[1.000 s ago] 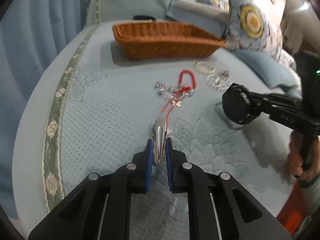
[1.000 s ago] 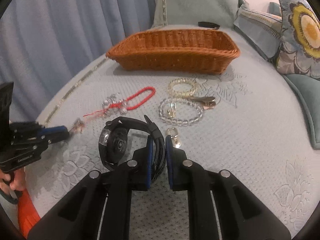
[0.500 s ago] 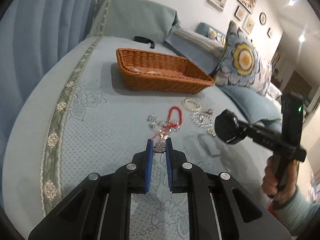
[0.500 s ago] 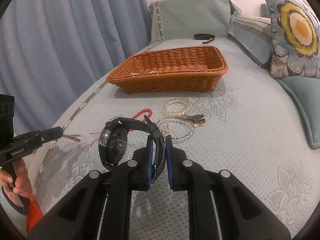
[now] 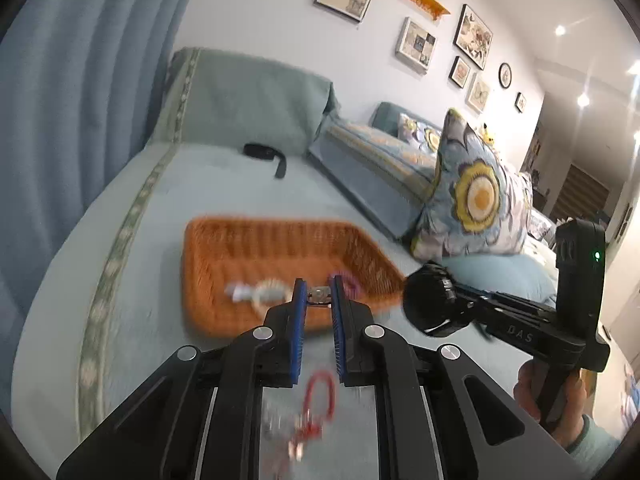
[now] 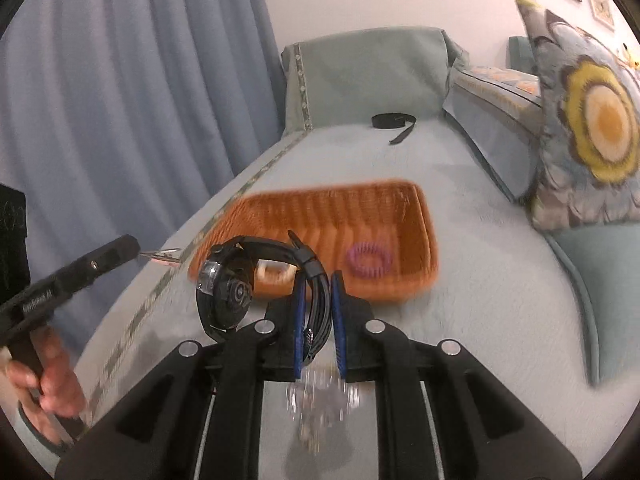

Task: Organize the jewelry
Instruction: 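Carry the watch and keychain over the basket and open both tools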

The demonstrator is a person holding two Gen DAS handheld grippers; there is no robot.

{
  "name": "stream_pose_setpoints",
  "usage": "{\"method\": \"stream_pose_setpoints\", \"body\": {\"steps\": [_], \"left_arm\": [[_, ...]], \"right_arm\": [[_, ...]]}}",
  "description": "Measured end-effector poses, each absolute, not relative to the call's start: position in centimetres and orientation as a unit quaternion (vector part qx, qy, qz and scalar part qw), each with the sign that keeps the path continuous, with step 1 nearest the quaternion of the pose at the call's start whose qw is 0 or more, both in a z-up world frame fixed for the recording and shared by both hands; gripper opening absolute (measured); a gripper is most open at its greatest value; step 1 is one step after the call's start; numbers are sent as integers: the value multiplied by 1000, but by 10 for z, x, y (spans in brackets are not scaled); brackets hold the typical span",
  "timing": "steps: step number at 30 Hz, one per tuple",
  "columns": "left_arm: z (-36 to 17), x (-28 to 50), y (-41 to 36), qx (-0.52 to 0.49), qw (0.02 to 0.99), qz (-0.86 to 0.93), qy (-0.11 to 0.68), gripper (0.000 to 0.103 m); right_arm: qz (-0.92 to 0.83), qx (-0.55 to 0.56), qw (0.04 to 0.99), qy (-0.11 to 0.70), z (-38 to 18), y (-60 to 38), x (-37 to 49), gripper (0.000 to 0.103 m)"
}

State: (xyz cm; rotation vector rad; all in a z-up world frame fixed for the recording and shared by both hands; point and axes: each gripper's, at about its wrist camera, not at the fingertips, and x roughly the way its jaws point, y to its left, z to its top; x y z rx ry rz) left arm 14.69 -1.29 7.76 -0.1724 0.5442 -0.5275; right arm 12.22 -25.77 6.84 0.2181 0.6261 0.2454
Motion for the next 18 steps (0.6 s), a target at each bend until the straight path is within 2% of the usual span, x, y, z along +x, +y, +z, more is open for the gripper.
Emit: {"method": "stream_pose_setpoints", "body": {"steps": [4, 9, 18], "left_arm": [[69, 194, -28, -102, 924, -253, 267, 10], [41, 233, -41, -101, 920, -238, 293, 10], [14, 258, -50, -89, 914, -227, 324, 10]], "right_arm": [[97, 100, 937, 320, 67, -258, 171, 10], [72, 101, 921, 369, 38, -258, 226, 10], [58, 99, 901, 419, 2, -255, 257, 11]]}}
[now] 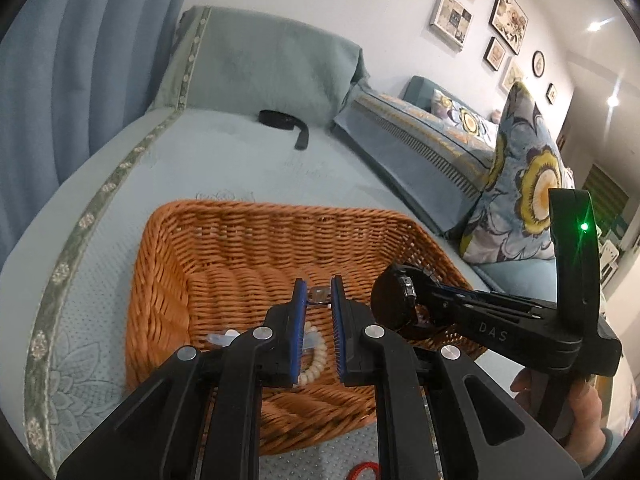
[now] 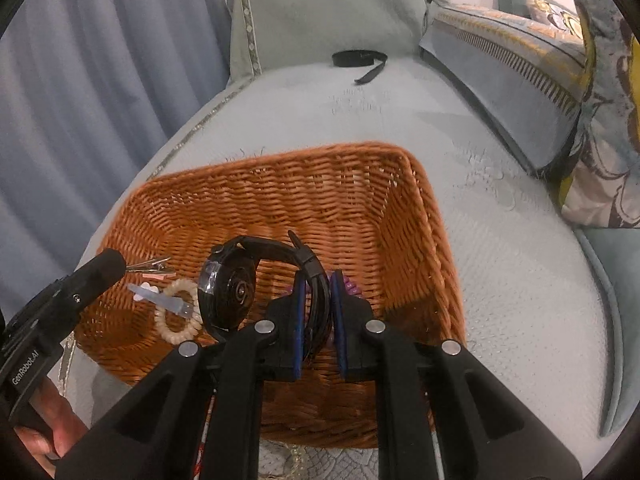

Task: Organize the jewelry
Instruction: 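Carry the watch and keychain over the basket and open both tools, then move both open tools back to the remaining jewelry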

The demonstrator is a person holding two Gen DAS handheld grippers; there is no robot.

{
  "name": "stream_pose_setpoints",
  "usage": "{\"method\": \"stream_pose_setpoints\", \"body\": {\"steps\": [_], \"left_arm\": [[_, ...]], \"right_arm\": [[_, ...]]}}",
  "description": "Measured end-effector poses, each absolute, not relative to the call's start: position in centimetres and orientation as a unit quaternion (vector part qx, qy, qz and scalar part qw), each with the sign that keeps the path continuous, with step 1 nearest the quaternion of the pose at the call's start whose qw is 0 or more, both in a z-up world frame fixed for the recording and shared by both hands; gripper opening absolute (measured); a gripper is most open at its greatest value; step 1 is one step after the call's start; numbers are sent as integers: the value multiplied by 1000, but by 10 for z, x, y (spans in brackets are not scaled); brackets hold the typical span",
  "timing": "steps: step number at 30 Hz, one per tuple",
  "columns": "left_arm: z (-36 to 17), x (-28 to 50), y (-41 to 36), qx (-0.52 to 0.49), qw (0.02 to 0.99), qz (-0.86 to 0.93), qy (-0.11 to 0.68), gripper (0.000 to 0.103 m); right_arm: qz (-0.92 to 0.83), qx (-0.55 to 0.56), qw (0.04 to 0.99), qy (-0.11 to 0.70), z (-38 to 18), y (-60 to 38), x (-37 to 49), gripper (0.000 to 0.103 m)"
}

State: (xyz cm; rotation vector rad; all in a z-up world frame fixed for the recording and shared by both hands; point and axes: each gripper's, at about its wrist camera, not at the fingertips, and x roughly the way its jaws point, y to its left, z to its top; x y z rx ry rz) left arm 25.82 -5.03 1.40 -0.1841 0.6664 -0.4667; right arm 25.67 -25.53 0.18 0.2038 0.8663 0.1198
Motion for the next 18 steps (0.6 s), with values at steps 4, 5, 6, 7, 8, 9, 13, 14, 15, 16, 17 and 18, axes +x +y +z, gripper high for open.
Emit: {"method": "stream_pose_setpoints", "body": {"steps": [4, 5, 6, 7, 8, 9, 13, 14, 15, 16, 17, 18], "left_arm": [[10, 260, -50, -89, 912, -222, 332, 11], [10, 259, -50, -89, 912, -221, 334, 12], [11, 256, -48, -92, 911, -225, 334, 20], [13, 253, -46, -92, 911, -230, 331, 25], [15, 248, -44, -90, 912, -230, 326, 25], [20, 240, -41, -87, 914, -233, 320, 25], [38, 203, -27, -88, 917, -247, 301, 28], [42, 195, -23, -88, 917, -249, 299, 28], [46, 184, -19, -87, 918, -251, 296, 28], [49, 177, -16, -87, 918, -251, 294, 29], [52, 167, -12, -87, 918, -252, 293, 31], [53, 160, -10, -87, 918, -254, 293, 33]], "right_arm": [[53, 100, 898, 424, -1, -258, 260, 17], [53, 105, 898, 423, 1, -259, 260, 17], [56, 111, 898, 422, 4, -261, 258, 21], [58, 115, 899, 419, 7, -264, 255, 23], [62, 119, 901, 413, 13, -266, 250, 26], [65, 121, 904, 405, 19, -269, 244, 29], [83, 125, 913, 379, 39, -276, 208, 30], [87, 127, 914, 375, 43, -278, 201, 30], [93, 130, 915, 371, 46, -279, 191, 30], [100, 132, 916, 367, 48, -280, 178, 30], [104, 133, 917, 361, 51, -281, 165, 30], [106, 134, 918, 359, 52, -282, 158, 30]]}}
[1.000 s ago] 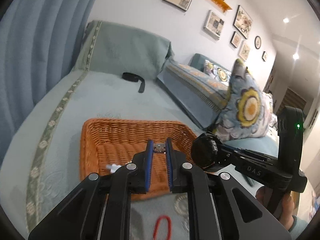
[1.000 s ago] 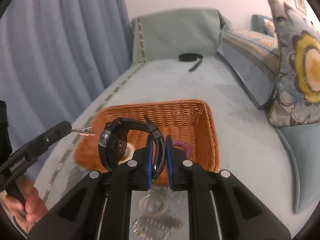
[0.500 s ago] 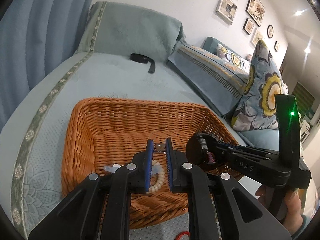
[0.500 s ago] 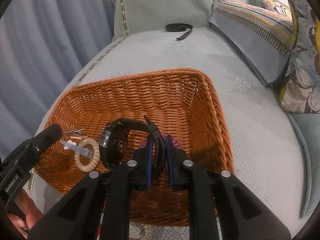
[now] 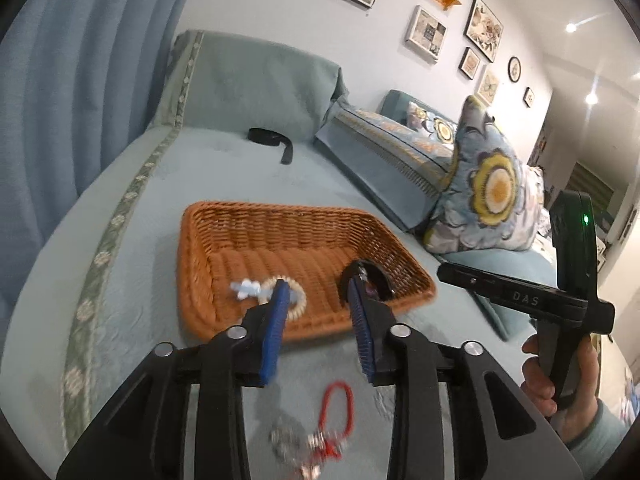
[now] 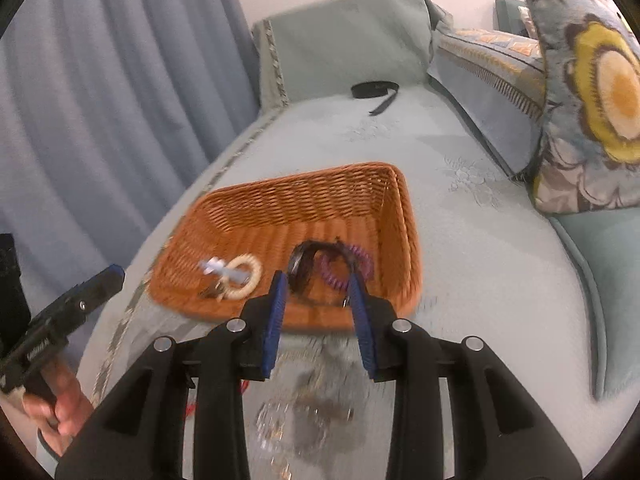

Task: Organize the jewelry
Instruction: 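Move both open tools back to the remaining jewelry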

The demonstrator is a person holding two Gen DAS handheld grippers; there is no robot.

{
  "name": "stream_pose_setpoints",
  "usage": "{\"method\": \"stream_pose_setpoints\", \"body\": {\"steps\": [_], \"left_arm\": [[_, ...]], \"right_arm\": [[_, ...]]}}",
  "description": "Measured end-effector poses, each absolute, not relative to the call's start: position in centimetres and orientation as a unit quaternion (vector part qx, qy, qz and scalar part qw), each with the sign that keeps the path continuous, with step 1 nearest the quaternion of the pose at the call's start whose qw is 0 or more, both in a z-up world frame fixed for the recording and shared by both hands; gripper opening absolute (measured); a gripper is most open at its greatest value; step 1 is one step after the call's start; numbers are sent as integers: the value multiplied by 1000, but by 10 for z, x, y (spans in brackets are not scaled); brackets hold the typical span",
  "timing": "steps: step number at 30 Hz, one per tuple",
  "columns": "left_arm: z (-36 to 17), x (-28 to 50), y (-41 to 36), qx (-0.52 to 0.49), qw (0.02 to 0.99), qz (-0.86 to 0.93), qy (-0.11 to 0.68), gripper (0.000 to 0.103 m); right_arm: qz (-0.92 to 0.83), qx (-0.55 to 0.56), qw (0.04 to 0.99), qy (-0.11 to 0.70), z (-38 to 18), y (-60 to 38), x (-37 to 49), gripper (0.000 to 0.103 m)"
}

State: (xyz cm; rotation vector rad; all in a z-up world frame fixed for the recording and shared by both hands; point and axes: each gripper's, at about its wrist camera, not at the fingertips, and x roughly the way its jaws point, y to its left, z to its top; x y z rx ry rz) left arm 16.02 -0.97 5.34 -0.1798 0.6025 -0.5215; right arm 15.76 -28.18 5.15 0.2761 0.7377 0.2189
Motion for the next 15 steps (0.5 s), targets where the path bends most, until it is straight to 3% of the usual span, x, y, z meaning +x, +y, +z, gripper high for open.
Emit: {"method": "stream_pose_setpoints", "body": {"steps": [4, 6, 15], "left_arm": [[51, 125, -2, -79, 916, -255, 298, 35], [45, 112, -1, -75, 915, -254, 306, 35], [-13, 80, 16, -87, 904, -235, 348, 35]], "right_arm": [[121, 136, 918, 353, 49, -280, 116, 34], [120, 131, 918, 354, 43, -277, 99, 44], [129, 108, 914, 370, 2, -259, 49, 44]]}}
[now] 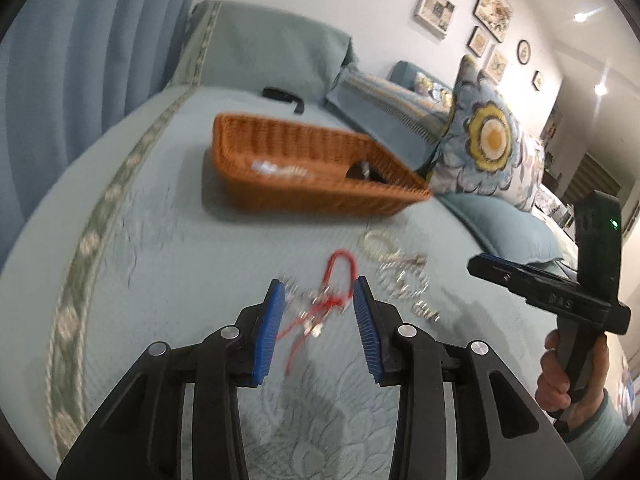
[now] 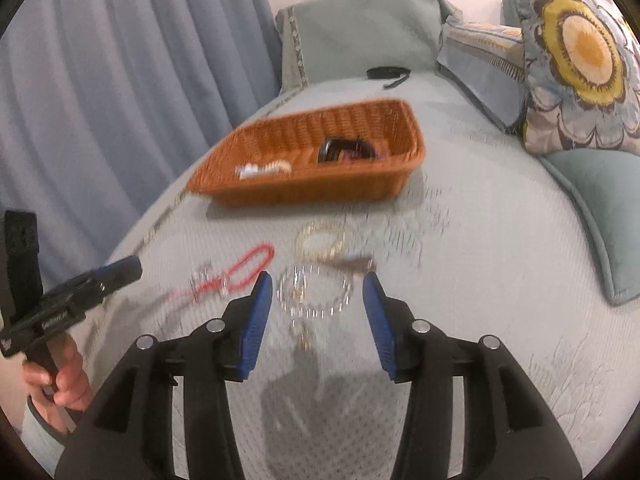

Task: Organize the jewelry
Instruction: 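Move both open tools back to the remaining jewelry, then grasp the keys on the red cord with the left tool while the right tool grasps the gold clasp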

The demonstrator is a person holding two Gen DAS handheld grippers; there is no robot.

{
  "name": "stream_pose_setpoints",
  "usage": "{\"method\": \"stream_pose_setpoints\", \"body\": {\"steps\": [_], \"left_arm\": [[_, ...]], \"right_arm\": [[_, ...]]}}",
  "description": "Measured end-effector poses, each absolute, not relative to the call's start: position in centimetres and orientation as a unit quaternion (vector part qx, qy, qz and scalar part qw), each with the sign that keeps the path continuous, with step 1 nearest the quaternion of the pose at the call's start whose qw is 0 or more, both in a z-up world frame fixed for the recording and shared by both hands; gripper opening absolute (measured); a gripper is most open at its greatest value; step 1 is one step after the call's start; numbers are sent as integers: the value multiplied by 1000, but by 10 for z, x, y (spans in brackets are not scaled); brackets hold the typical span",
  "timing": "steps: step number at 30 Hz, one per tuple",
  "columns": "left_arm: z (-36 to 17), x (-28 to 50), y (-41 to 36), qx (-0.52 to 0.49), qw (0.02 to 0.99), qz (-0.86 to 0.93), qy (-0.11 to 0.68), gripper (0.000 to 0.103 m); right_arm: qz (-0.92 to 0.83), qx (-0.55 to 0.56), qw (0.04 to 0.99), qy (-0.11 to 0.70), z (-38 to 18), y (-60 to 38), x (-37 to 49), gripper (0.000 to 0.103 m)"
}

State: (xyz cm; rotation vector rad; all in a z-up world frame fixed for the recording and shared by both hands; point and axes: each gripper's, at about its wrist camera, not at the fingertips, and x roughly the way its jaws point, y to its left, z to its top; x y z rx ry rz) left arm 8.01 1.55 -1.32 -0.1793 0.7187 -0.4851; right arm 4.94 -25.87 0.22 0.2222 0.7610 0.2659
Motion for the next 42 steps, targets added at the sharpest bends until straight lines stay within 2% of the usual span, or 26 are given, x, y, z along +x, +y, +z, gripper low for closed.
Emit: {"method": "stream_pose_setpoints", "body": {"steps": [9, 20, 21, 23, 25, 35, 42], "left_arm": [[-38, 106, 44, -148, 890, -214, 374, 33], [-53, 127, -15, 0, 887, -194, 419, 35], [-54, 127, -17, 9, 889, -187, 418, 34], [-54, 126, -19, 27, 893, -172, 414, 23], [-54, 124, -18, 37, 897, -158, 412, 8], [-50, 102, 35, -54, 884, -172, 432, 8], [-46, 98, 42, -67, 881, -184, 431, 8]], "right_arm": [[141, 69, 903, 400, -30, -236, 47, 43], [141, 67, 899, 409, -37, -235, 52, 43], [141, 61, 900, 408, -37, -233, 52, 43], [141, 54, 901, 408, -37, -230, 50, 43], [141, 49, 901, 406, -36, -228, 49, 43], [145, 46, 900, 409, -36, -228, 49, 43], [149, 51, 898, 411, -37, -229, 50, 43]]}}
